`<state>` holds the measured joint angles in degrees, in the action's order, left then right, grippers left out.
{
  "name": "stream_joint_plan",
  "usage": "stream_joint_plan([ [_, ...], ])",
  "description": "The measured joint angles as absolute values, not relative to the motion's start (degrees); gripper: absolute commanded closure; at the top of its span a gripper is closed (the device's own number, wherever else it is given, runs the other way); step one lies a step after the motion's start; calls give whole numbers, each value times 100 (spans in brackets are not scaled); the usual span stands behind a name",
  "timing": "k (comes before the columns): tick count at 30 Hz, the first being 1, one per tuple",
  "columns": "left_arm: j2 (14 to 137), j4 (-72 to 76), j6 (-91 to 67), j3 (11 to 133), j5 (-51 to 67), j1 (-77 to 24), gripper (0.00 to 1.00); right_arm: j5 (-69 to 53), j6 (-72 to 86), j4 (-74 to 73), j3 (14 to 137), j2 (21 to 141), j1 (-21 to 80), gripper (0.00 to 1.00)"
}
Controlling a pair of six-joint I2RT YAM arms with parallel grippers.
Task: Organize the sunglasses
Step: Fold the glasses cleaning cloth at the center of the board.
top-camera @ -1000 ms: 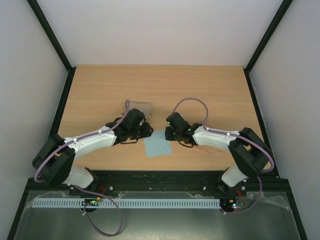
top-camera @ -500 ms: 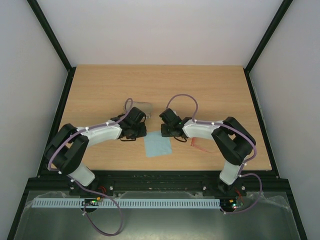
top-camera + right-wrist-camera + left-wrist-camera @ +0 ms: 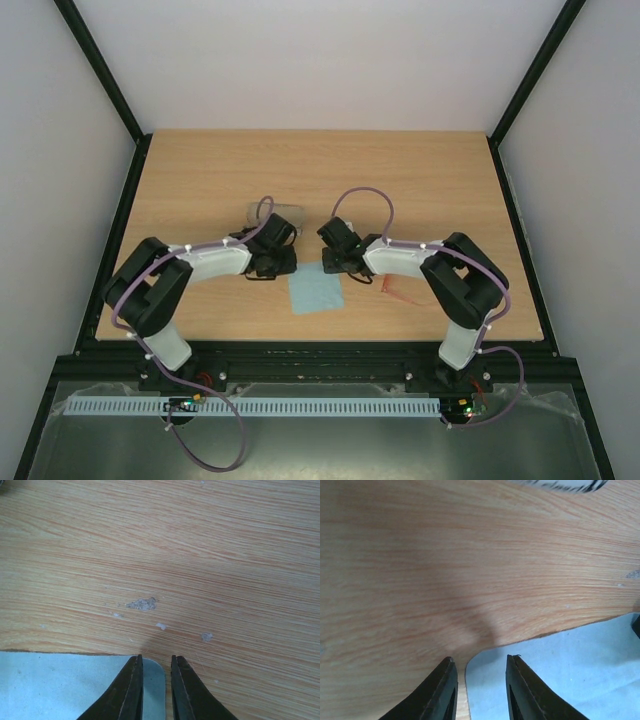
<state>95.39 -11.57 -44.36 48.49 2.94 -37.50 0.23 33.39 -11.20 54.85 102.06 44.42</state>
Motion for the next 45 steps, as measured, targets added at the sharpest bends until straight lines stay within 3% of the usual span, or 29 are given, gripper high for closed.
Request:
stream_joint_plan([
  [6,9695,-1059,-4342,4956,211,-3841,84,-10,3319,-1059,5489,10232,4431,98],
  [11,9692,-1002,-4313,4906,207,-3872,89,-58,3315,-1022,5489,10237,4431,99],
  [14,9688,-980,-4309,4890,196,-3872,98,-67,3317,-1015,5489,10237,4431,99],
  [21,9686,-954,-4259,4877,193,-3872,98,-113,3317,-910,5446,10208,4431,98],
  [25,9686,-954,-4230,4877,196,-3872,98,-117,3356,-899,5446,10156,4431,64],
  [28,9686,-952,-4217,4877,198,-3872,98,-40,3304,-958,5468,10149,4431,62],
  [31,9686,-950,-4215,4877,209,-3872,98,-12,3273,-1048,5470,10149,4431,66],
  [35,9686,-947,-4215,4877,213,-3872,98,-47,3225,-1090,5470,10149,4431,83],
  [41,9686,-937,-4215,4877,250,-3872,98,-117,3192,-1090,5502,10217,4431,97],
  [45,9686,-934,-4209,4875,255,-3872,98,-152,3201,-1081,5535,10245,4434,99],
])
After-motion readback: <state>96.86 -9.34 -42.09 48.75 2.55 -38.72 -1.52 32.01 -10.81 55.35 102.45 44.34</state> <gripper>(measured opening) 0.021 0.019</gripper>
